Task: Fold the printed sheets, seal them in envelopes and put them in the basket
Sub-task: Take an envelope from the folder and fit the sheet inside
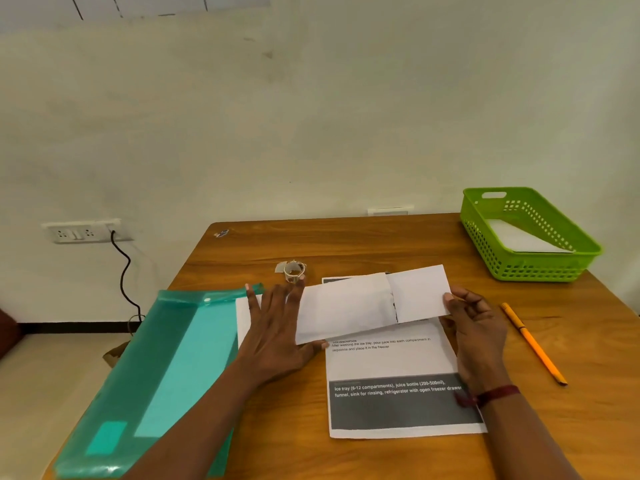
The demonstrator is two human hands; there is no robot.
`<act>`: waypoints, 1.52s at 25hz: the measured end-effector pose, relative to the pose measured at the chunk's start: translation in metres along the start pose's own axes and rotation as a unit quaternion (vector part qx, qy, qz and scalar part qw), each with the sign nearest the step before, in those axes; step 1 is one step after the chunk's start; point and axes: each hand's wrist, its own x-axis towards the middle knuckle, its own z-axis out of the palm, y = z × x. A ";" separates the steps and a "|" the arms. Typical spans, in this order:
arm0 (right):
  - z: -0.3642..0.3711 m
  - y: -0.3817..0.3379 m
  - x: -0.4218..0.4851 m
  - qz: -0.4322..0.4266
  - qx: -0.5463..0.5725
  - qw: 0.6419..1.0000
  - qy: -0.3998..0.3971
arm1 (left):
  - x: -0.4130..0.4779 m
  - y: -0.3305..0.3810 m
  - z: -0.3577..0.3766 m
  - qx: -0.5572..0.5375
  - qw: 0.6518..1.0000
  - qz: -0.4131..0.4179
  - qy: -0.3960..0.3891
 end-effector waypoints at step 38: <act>0.018 -0.031 -0.005 -0.045 -0.056 0.989 -0.128 | 0.028 0.091 0.019 -0.065 0.995 -0.046 0.068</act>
